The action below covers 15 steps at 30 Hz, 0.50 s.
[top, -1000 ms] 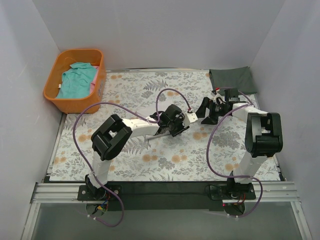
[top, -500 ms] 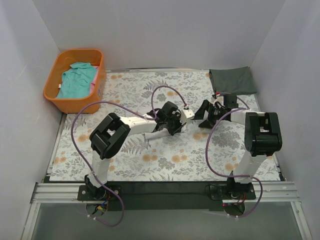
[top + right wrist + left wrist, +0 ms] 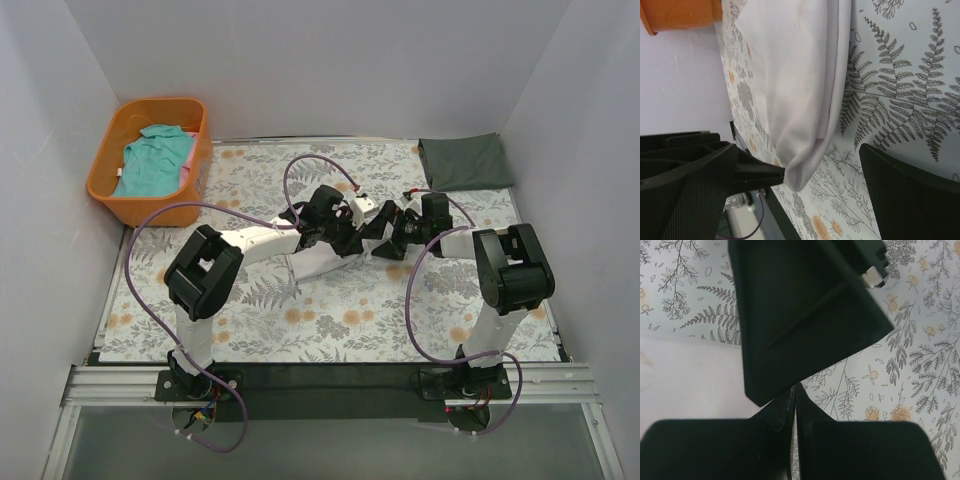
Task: Fold and stack the t-shirts
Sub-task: Neatly place the folded tshirt to the corner
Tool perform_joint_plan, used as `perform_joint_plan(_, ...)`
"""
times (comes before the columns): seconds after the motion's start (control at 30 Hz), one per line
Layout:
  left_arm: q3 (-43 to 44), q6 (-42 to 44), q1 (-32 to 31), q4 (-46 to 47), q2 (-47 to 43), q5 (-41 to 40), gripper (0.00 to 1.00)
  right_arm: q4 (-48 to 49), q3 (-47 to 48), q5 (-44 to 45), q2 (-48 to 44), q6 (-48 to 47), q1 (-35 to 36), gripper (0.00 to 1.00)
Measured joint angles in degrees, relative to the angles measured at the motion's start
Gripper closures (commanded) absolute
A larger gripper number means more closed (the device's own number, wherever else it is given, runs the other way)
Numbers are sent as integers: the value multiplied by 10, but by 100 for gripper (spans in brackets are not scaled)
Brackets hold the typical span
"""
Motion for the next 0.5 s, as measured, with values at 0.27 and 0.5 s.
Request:
perform_joint_plan(0.27, 2, -14, 2, 2, -3, 14, 100, 94, -4, 48, 37, 115, 43, 10)
perform_joint_plan(0.5, 2, -19, 4, 2, -7, 19, 100, 162, 32, 76, 97, 175, 71, 31)
